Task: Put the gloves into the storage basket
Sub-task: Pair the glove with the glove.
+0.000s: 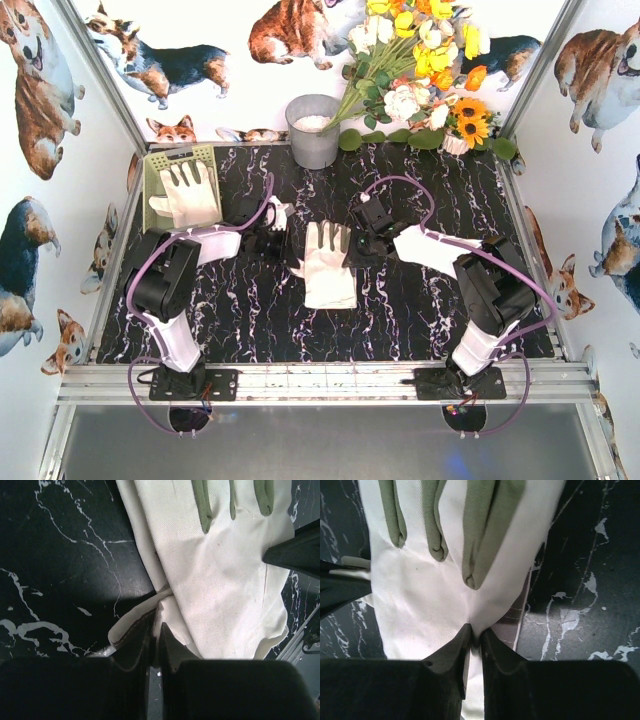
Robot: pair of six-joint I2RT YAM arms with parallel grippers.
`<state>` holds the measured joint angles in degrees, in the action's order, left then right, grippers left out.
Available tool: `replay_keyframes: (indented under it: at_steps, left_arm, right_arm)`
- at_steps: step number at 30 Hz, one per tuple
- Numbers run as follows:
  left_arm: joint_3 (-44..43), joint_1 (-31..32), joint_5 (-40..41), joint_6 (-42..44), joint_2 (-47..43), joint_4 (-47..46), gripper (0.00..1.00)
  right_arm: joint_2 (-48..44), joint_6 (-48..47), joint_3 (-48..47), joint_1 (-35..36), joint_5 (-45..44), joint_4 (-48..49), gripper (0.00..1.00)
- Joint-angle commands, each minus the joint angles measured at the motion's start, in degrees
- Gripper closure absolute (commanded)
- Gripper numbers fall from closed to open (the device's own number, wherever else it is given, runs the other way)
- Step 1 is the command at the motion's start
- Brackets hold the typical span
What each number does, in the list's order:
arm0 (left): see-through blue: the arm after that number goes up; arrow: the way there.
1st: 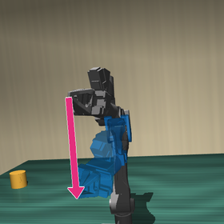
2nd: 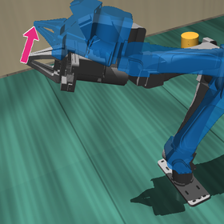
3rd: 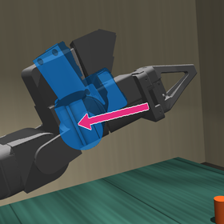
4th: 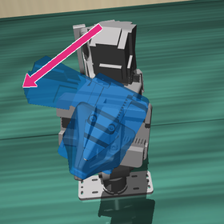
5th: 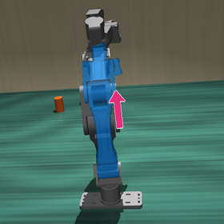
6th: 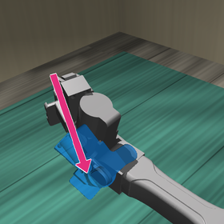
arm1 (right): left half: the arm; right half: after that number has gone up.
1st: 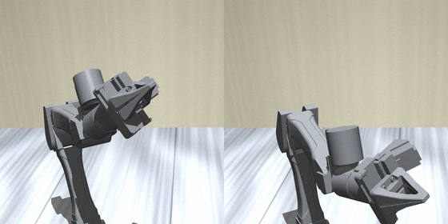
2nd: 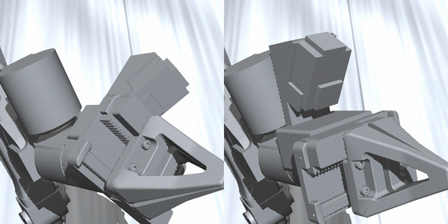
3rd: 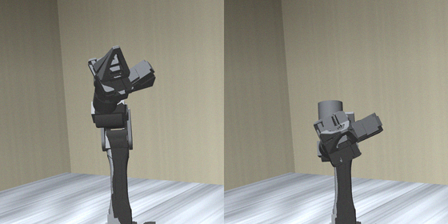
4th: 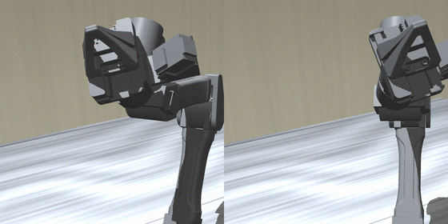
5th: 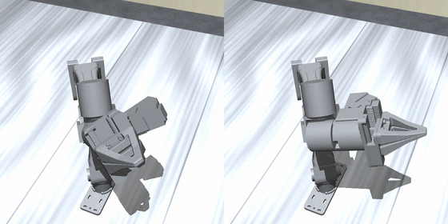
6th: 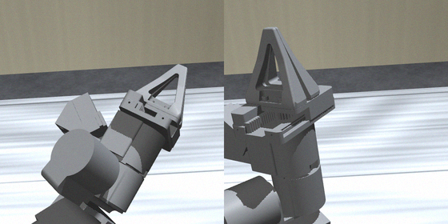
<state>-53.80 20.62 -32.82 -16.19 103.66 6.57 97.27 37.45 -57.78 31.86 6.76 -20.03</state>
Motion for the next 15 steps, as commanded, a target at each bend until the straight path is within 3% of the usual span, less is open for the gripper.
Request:
replay_keyframes:
  at_steps: [1,3,8,15]
  left_arm:
    - [-1.4,-0.8,3.8,1.5,1.5,0.9,1.0]
    - [-1.6,-0.8,3.6,1.5,1.2,1.3,1.0]
    - [-1.8,-0.8,1.7,1.4,0.7,2.0,0.98]
    - [-5.5,-0.8,1.8,1.5,-4.7,6.9,0.73]
  right_arm:
    - [-1.6,-2.1,-1.4,-0.6,-3.3,-3.6,0.72]
    - [-3.9,-2.1,-1.3,-0.7,-2.6,-3.8,0.6]
    - [-10.2,-1.1,0.0,-0.8,-2.9,-6.2,0.5]
    - [-15.7,2.1,6.8,-6.3,12.7,0.4,0.46]
